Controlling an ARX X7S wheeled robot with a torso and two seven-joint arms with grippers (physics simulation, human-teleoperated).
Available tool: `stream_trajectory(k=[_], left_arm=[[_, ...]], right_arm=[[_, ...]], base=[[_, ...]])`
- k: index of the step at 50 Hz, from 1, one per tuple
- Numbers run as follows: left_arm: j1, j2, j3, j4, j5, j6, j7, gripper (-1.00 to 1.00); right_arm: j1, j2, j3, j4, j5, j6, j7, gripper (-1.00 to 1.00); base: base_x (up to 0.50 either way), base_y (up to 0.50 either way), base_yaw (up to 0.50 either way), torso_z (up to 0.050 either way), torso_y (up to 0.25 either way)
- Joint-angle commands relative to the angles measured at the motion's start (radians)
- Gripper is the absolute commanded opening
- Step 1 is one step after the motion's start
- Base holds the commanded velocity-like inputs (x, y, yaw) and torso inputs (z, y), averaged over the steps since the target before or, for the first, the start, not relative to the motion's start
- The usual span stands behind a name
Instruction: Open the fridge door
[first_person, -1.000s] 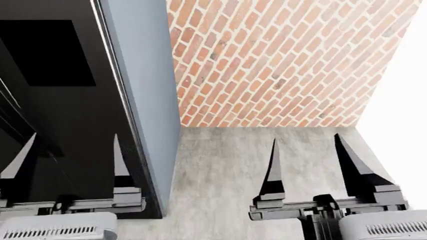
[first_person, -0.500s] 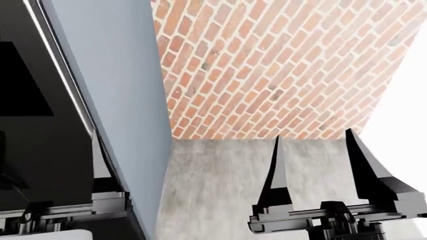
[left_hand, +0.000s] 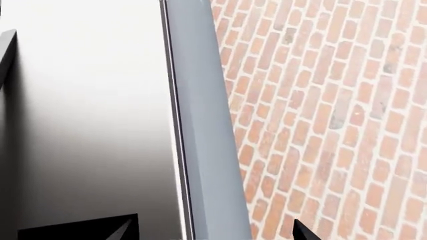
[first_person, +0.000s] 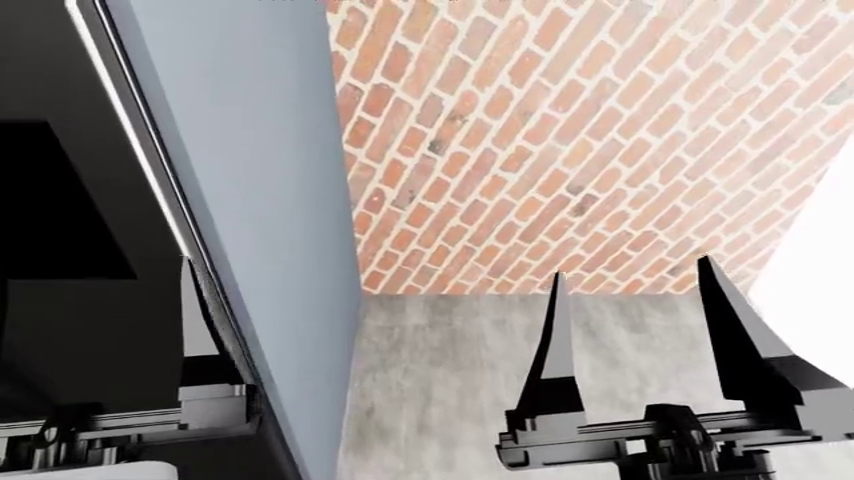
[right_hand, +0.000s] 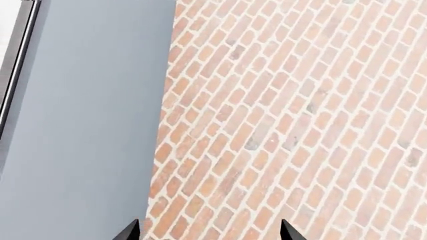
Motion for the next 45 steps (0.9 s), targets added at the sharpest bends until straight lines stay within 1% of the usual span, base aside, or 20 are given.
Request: stream_trajectory(k=[1, 45], left_arm=[[-0.003, 0.000, -0.002, 0.001, -0.004, -0.005, 0.000, 1.00], [-0.004, 0.000, 0.001, 0.001, -0.008, -0.015, 0.005, 1.00]], right_arm=[[-0.001, -0.001, -0.021, -0.001, -0.047, 0.005, -0.010, 1.00], [-0.007, -0.001, -0.035, -0.001, -0.067, -0.011, -0.025, 1.00]], base=[[0.23, 0.50, 0.00, 0.000, 0.000], [0.00, 0.50, 0.00, 0.000, 0.000]])
